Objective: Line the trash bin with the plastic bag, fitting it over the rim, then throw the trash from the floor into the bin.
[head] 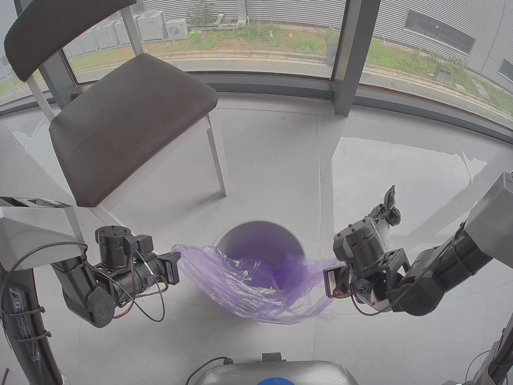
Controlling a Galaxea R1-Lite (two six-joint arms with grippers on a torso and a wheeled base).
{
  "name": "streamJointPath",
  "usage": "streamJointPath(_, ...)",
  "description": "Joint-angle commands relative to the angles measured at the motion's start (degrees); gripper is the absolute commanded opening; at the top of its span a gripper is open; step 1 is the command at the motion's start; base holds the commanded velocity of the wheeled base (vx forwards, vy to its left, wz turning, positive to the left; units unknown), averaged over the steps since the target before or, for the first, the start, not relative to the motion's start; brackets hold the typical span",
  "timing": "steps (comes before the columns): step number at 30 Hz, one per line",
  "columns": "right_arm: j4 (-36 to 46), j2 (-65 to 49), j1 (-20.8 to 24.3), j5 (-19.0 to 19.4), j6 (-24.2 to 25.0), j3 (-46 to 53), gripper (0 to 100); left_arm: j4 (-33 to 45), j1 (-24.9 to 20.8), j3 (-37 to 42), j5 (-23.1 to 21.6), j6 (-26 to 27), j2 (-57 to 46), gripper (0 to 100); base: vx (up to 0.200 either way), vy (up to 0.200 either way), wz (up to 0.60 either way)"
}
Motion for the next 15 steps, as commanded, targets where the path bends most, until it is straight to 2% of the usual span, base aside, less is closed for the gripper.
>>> streamJointPath(1,0.1,-3.4,2.6,0.1,-1.0,5.6,0,0.0,1.2,2.3,-1.4,3.0,-0.9,0,0.0,0.0,0.0)
streamJointPath(9,-0.6,-1.0,5.1,0.1,-0.4,5.6,0,-1.5,0.9,3.6,-2.2,6.5,1.1,0,0.0,0.0,0.0)
streamJointPath(13,-1.0,0.9,5.1,0.1,0.1,4.0,0,-6.8,0.5,3.2,-2.0,6.3,4.0,0,0.0,0.0,0.0)
streamJointPath(15,-1.5,2.4,4.8,0.0,0.7,2.6,0,-15.2,-0.3,3.8,-1.8,6.1,8.3,0,0.0,0.0,0.0)
